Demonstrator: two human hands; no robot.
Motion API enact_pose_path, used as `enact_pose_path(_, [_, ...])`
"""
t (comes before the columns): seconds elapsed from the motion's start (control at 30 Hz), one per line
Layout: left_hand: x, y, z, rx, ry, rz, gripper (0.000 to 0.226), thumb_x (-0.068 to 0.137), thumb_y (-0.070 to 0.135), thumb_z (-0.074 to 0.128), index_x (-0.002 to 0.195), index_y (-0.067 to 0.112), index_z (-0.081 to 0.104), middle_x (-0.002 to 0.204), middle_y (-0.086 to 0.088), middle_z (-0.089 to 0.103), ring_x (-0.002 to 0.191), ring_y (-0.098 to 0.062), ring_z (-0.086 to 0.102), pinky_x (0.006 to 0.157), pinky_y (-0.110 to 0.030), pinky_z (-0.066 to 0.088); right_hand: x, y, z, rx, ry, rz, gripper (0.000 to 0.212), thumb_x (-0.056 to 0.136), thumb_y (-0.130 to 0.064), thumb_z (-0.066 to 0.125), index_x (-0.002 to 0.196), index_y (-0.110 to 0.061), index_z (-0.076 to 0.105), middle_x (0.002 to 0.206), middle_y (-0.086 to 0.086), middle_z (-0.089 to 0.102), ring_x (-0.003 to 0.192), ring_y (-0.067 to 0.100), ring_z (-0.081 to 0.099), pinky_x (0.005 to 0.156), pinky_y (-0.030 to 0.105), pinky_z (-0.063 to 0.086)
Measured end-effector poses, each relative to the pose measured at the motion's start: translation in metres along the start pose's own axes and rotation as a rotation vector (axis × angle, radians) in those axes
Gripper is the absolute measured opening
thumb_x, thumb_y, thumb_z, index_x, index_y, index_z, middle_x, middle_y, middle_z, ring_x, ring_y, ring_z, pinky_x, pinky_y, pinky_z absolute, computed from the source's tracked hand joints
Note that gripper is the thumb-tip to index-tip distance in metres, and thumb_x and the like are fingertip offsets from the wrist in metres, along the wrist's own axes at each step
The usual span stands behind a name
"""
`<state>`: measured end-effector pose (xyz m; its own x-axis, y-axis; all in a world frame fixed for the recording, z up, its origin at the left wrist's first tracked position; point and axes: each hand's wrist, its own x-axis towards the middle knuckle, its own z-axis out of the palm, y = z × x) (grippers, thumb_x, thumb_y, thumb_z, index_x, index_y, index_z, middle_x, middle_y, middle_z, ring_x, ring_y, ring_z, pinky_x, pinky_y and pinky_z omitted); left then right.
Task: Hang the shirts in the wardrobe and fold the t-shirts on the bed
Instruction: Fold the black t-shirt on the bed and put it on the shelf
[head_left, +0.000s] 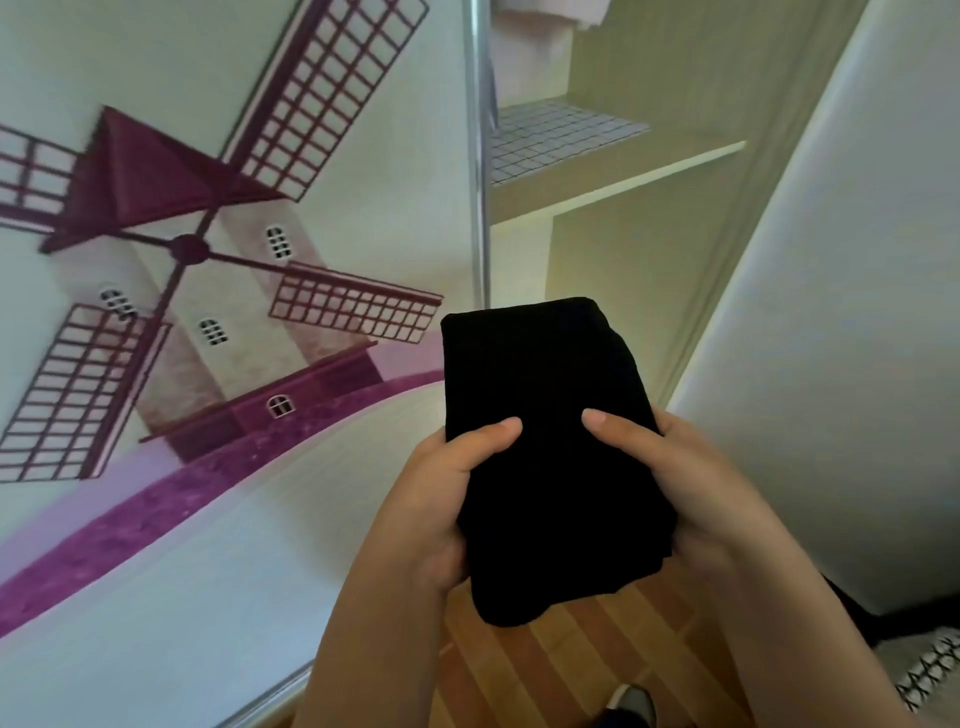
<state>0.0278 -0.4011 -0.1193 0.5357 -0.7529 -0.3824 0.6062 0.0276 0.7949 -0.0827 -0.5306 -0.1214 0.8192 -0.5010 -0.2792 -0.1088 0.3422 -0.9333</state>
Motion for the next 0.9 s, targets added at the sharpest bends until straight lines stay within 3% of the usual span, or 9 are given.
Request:
enact_pose_path(0.17, [0.049, -0.010, 0.059, 0.021, 0.009, -0.043, 0.048, 0.067, 0.020, 0.069, 0.114, 0.014, 0.061, 0.101, -0.012, 0.071, 0.091, -0.030, 0.069, 0.066, -0.035, 0.054, 0.025, -0.023, -0.069, -0.008, 0.039, 0.008, 0.054, 0.064, -0.033, 0.068, 0.115, -0.017, 0.060, 0.105, 0.009, 0.069, 0.095, 0.023, 0.069, 0.074, 0.032, 0.056])
enact_pose_path(0.33, [0.111, -0.015, 0.134, 0.028, 0.000, -0.071, 0.049, 0.068, 0.021, 0.071, 0.115, 0.011, 0.061, 0.106, -0.015, 0.069, 0.096, -0.032, 0.068, 0.077, -0.040, 0.055, 0.051, -0.063, -0.147, 0.002, 0.077, 0.006, 0.053, 0.065, -0.034, 0.066, 0.114, -0.016, 0.060, 0.103, 0.009, 0.068, 0.095, 0.023, 0.068, 0.065, 0.029, 0.054])
enact_pose_path(0.5, [0.159, -0.017, 0.196, 0.007, -0.021, -0.072, 0.037, 0.078, 0.017, 0.066, 0.114, 0.010, 0.061, 0.103, -0.014, 0.070, 0.090, -0.030, 0.069, 0.066, -0.035, 0.054, 0.076, -0.101, -0.210, 0.017, 0.092, 0.017, 0.049, 0.063, -0.033, 0.064, 0.109, -0.016, 0.060, 0.094, 0.008, 0.068, 0.093, 0.024, 0.067, 0.056, 0.024, 0.051])
enact_pose_path(0.7, [0.207, -0.016, 0.227, 0.012, -0.024, -0.075, 0.048, 0.070, 0.022, 0.067, 0.115, 0.008, 0.062, 0.095, -0.013, 0.071, 0.080, -0.027, 0.070, 0.056, -0.030, 0.054, 0.113, -0.113, -0.250, 0.057, 0.100, 0.037, 0.047, 0.065, -0.032, 0.064, 0.109, -0.018, 0.059, 0.098, 0.006, 0.067, 0.093, 0.021, 0.066, 0.056, 0.023, 0.051])
enact_pose_path(0.9, [0.266, 0.000, 0.239, -0.002, -0.013, -0.080, 0.052, 0.066, 0.022, 0.068, 0.116, 0.007, 0.062, 0.093, -0.013, 0.071, 0.077, -0.026, 0.070, 0.057, -0.029, 0.054, 0.171, -0.129, -0.275, 0.079, 0.092, 0.041, 0.043, 0.069, -0.030, 0.065, 0.111, -0.019, 0.059, 0.094, 0.004, 0.068, 0.089, 0.019, 0.067, 0.054, 0.021, 0.051])
